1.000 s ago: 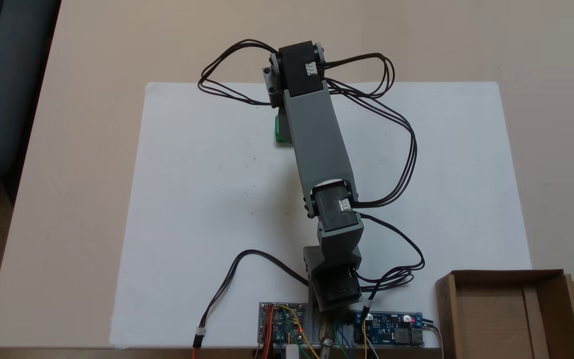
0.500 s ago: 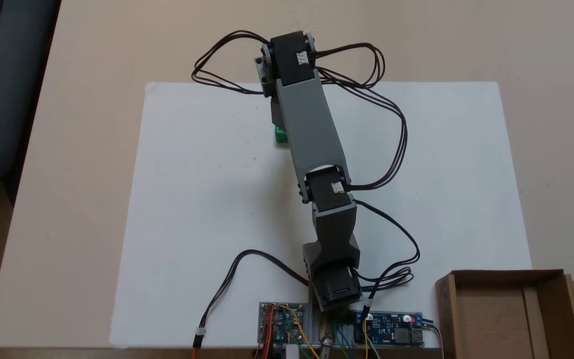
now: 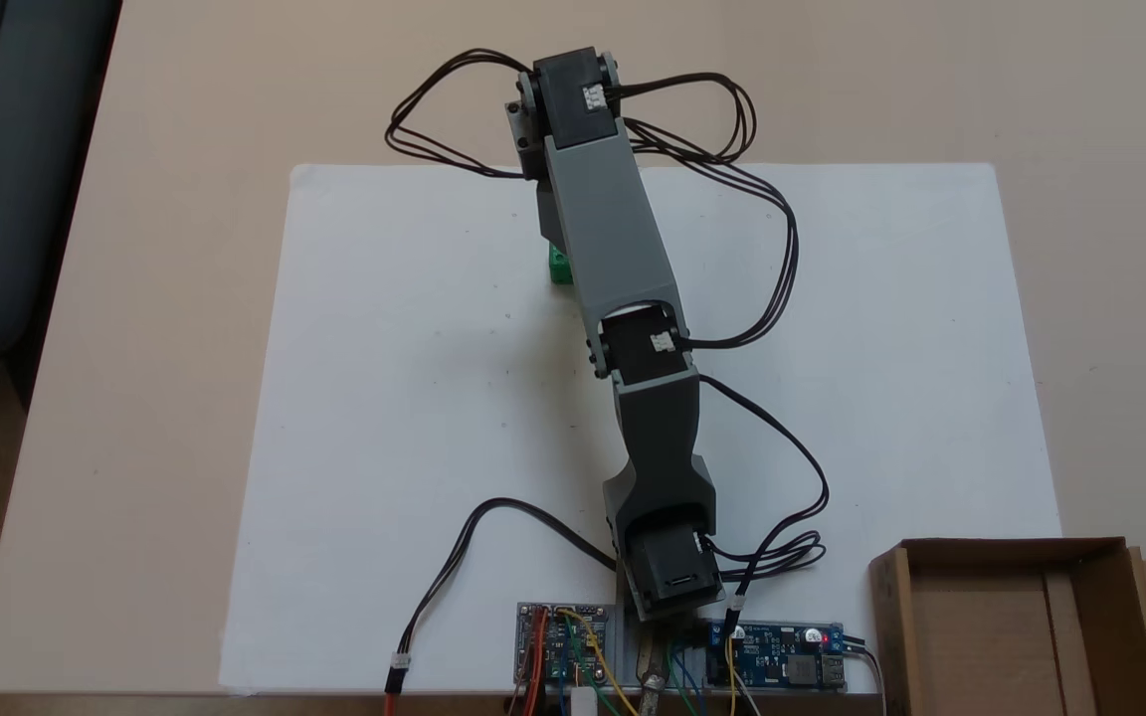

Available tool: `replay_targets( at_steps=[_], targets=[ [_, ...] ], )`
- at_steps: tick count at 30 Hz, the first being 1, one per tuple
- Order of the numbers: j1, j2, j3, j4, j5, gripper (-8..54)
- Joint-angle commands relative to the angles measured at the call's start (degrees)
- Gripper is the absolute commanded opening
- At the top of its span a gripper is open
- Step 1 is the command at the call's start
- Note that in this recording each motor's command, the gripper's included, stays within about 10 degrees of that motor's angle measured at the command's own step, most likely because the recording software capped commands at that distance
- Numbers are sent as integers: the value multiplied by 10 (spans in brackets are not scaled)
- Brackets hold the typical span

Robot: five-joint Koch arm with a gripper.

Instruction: Grasp a green dice and put it in the bin.

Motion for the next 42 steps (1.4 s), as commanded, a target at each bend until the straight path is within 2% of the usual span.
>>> replay_targets(
  at_steps=[1,13,35,42],
  targets=[
    [-6,13,-23,-25,21,461],
    [-6,9,-23,-26,-54,467],
    [-4,-25,-17,-56,-43,468],
    [-7,-25,76,-156,-38,455]
  ],
)
